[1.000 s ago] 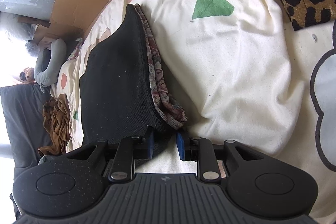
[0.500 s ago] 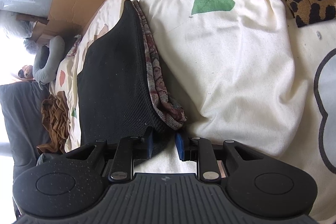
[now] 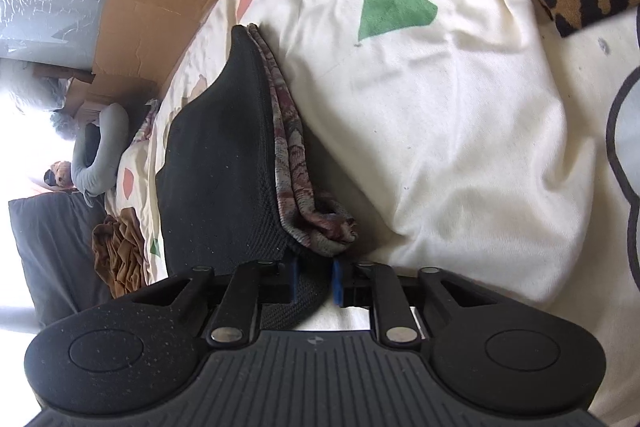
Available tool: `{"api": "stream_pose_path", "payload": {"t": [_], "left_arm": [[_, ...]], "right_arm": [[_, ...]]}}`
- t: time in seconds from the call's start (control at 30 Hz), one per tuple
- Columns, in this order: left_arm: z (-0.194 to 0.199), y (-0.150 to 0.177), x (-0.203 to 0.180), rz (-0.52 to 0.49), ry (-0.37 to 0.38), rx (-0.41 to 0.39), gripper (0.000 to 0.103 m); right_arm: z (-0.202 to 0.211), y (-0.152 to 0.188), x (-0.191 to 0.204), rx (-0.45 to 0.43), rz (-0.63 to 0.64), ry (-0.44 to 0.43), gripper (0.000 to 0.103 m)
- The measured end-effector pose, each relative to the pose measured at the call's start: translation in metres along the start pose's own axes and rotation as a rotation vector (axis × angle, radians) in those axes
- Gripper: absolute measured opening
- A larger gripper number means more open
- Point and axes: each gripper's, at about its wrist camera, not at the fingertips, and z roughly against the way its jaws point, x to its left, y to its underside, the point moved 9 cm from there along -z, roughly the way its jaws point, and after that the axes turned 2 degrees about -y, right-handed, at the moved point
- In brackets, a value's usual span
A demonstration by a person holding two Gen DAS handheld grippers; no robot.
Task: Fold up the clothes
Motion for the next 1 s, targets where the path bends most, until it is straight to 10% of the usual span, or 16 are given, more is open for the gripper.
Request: {"api": "stream_pose_path", "payload": {"t": [0.23, 0.63, 1.0], "left_arm": [[-0.01, 0.014, 0.002, 0.151, 0.068, 0.041, 0.01], [-0.019, 0.051, -0.02, 0.468, 0.195, 0.167, 0.007], [-0.038, 0.057, -0.058, 0.574, 0.099, 0.326, 0.007]], "right_arm": [[0.005, -0.006, 0.009, -0.012, 0.038, -0.004, 0.006], [0.022, -0.045, 0.016, -0.085, 0.093, 0.05, 0.005], [0.024, -0.087, 0.031, -0.123, 0.151, 0.091, 0.005]]}}
